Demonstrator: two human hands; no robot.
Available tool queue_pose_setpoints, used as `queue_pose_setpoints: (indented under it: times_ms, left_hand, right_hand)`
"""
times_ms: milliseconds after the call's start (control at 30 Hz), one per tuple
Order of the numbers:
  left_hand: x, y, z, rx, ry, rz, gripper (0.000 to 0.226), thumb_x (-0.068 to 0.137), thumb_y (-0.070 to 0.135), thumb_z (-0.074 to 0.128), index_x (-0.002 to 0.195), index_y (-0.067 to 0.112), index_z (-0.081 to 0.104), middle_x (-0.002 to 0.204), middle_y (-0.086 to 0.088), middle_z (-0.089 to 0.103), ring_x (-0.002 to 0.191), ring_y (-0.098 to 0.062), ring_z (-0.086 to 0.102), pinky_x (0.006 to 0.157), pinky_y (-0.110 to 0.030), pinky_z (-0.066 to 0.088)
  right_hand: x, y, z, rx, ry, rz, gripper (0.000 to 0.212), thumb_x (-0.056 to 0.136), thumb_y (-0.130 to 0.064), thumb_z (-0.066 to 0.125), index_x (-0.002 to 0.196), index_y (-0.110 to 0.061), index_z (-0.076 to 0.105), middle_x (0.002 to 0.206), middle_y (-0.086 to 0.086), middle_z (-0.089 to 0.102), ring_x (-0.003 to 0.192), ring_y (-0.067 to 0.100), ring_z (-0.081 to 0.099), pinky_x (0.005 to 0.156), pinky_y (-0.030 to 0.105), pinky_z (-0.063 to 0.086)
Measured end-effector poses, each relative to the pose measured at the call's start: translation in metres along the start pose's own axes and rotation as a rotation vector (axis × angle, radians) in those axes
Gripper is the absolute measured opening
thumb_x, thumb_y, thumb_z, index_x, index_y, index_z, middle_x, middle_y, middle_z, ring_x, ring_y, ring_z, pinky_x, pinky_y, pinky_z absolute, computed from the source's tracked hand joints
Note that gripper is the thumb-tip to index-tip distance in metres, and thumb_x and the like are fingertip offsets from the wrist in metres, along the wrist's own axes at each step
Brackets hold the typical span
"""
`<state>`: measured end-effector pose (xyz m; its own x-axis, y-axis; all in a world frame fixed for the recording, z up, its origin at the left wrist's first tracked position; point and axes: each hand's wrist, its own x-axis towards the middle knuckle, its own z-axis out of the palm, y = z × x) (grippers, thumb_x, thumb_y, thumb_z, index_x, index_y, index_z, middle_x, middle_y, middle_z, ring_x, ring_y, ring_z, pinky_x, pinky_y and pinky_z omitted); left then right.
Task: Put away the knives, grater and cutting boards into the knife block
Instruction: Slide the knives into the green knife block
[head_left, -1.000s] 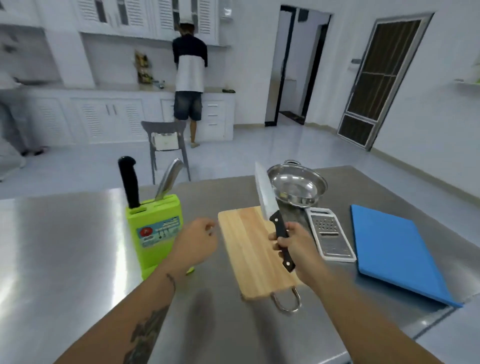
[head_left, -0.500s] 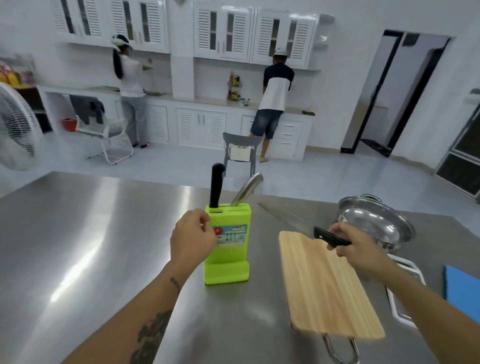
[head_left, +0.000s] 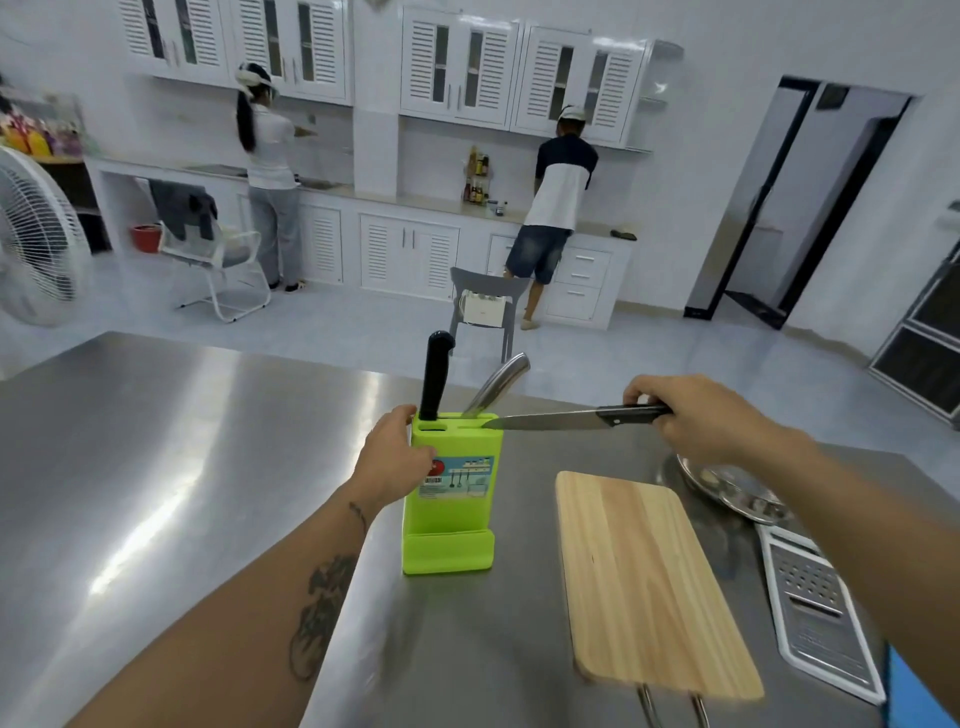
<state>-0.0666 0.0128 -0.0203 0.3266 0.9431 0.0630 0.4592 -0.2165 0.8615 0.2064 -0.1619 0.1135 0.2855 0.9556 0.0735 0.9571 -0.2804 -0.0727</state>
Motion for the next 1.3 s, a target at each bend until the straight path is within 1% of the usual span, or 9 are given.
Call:
queue_pose_setpoints:
  times_ms: [100, 267, 367, 500, 633, 733, 900, 1000, 1300]
  left_hand:
    - [0.007, 0.003, 0.0, -0.016, -0.005, 0.012, 0.051, 0.084, 0.012, 0.066, 0.131, 0.021, 0.05, 0.124, -0.002, 0.06, 0.102, -0.023, 0.06, 0.085, -0.038, 0.056]
    - [0.019, 0.003, 0.0, -0.004, -0.03, -0.02, 0.047, 0.084, 0.014, 0.069, 0.128, 0.018, 0.054, 0.112, -0.002, 0.062, 0.095, -0.021, 0.061, 0.064, -0.021, 0.046]
    - [0.025, 0.0, -0.002, -0.001, -0.047, -0.035, 0.048, 0.081, 0.016, 0.071, 0.126, 0.02, 0.056, 0.116, -0.004, 0.064, 0.096, -0.022, 0.062, 0.072, -0.026, 0.048]
    - [0.027, -0.002, 0.0, 0.009, -0.061, -0.033, 0.046, 0.083, 0.016, 0.07, 0.126, 0.021, 0.055, 0.115, -0.004, 0.064, 0.094, -0.022, 0.062, 0.074, -0.029, 0.049]
    - [0.025, -0.005, 0.002, 0.002, -0.056, -0.03, 0.046, 0.084, 0.017, 0.069, 0.127, 0.022, 0.053, 0.113, -0.003, 0.063, 0.094, -0.023, 0.063, 0.074, -0.031, 0.053]
    - [0.026, -0.005, 0.0, -0.001, -0.074, -0.024, 0.047, 0.084, 0.017, 0.07, 0.127, 0.023, 0.053, 0.114, -0.002, 0.062, 0.096, -0.023, 0.063, 0.073, -0.031, 0.052]
    - [0.028, -0.007, 0.0, -0.032, -0.084, -0.037, 0.045, 0.084, 0.016, 0.071, 0.125, 0.023, 0.053, 0.113, 0.001, 0.061, 0.094, -0.022, 0.063, 0.068, -0.028, 0.05]
    - [0.027, -0.008, 0.001, -0.046, -0.073, -0.04, 0.044, 0.084, 0.015, 0.071, 0.123, 0.024, 0.054, 0.111, 0.001, 0.061, 0.093, -0.022, 0.064, 0.066, -0.027, 0.05]
    - [0.025, -0.008, 0.0, -0.072, -0.069, -0.038, 0.045, 0.084, 0.014, 0.07, 0.125, 0.024, 0.054, 0.112, 0.001, 0.061, 0.094, -0.022, 0.064, 0.069, -0.03, 0.053]
  right_hand:
    - [0.01, -0.008, -0.017, -0.079, 0.089, -0.044, 0.035, 0.087, -0.011, 0.053, 0.106, -0.039, 0.062, 0.087, -0.009, 0.061, 0.081, 0.019, 0.054, 0.065, 0.032, 0.04]
    - [0.025, -0.029, -0.038, -0.114, 0.26, -0.126, 0.016, 0.088, -0.02, 0.064, 0.1, -0.03, 0.067, 0.081, -0.008, 0.062, 0.079, 0.018, 0.054, 0.066, 0.033, 0.044]
    - [0.037, -0.044, -0.037, -0.082, 0.275, -0.178, 0.012, 0.086, -0.019, 0.068, 0.097, -0.023, 0.067, 0.091, -0.005, 0.061, 0.086, 0.021, 0.057, 0.074, 0.036, 0.048]
    - [0.048, -0.059, -0.013, 0.198, 0.257, -0.124, 0.021, 0.084, -0.003, 0.067, 0.097, -0.019, 0.067, 0.097, -0.002, 0.06, 0.089, 0.019, 0.057, 0.073, 0.023, 0.042]
    - [0.052, -0.063, 0.001, 0.476, 0.357, -0.023, 0.028, 0.081, 0.005, 0.068, 0.089, -0.021, 0.066, 0.098, 0.001, 0.06, 0.088, 0.018, 0.057, 0.066, 0.011, 0.038]
    - [0.058, -0.07, -0.002, 0.625, 0.37, 0.004, 0.028, 0.08, 0.004, 0.069, 0.091, -0.021, 0.067, 0.095, 0.002, 0.064, 0.087, 0.021, 0.064, 0.07, 0.019, 0.048]
    - [0.072, -0.1, 0.008, 0.503, 0.317, -0.111, 0.03, 0.081, 0.003, 0.063, 0.095, -0.023, 0.069, 0.097, 0.004, 0.064, 0.085, 0.02, 0.062, 0.071, 0.023, 0.05]
    - [0.075, -0.11, 0.031, 0.45, 0.288, -0.098, 0.029, 0.082, -0.001, 0.061, 0.1, -0.022, 0.071, 0.1, 0.003, 0.063, 0.091, 0.021, 0.059, 0.082, 0.031, 0.05]
    - [0.067, -0.107, 0.065, 0.525, 0.444, -0.039, 0.034, 0.082, 0.001, 0.059, 0.104, -0.022, 0.072, 0.097, 0.0, 0.063, 0.087, 0.021, 0.06, 0.081, 0.036, 0.052]
